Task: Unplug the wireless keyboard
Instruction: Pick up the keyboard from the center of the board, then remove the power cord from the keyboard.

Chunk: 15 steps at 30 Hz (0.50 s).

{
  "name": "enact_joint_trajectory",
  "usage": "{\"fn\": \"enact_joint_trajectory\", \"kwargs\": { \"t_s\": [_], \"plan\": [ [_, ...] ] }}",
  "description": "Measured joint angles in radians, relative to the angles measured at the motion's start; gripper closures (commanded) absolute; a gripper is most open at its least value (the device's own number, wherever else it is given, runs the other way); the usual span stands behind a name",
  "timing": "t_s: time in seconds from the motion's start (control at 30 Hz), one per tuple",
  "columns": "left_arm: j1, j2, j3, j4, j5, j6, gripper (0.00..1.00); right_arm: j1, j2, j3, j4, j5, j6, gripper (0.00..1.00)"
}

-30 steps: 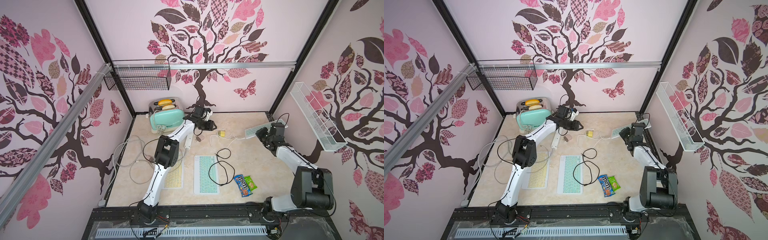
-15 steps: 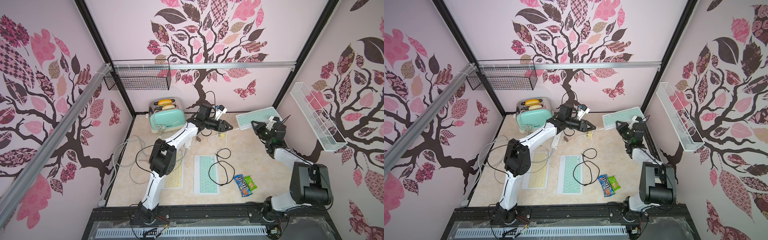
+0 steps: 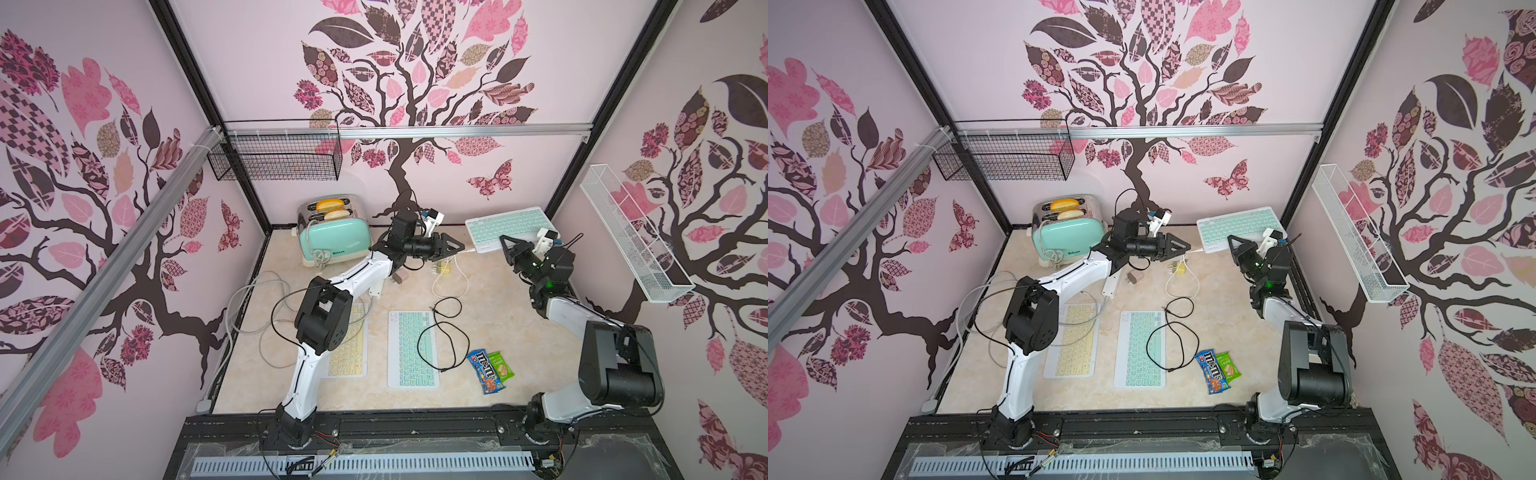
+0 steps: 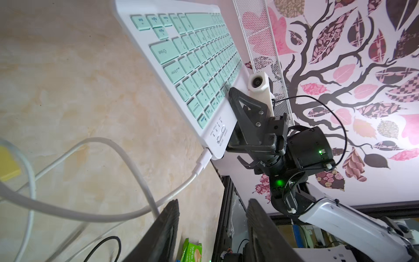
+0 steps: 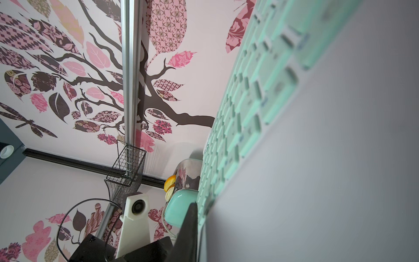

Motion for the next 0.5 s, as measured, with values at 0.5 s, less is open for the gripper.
{"fn": "enact_joint_trajectory", "kwargs": {
  "t_s": [0.5],
  "plan": [
    [-0.035, 0.027, 0.09, -0.027, 0.05, -0.011, 0.5, 0.019, 0.05, 0.006, 0.114, -0.054, 0.064, 1.0]
  ]
}}
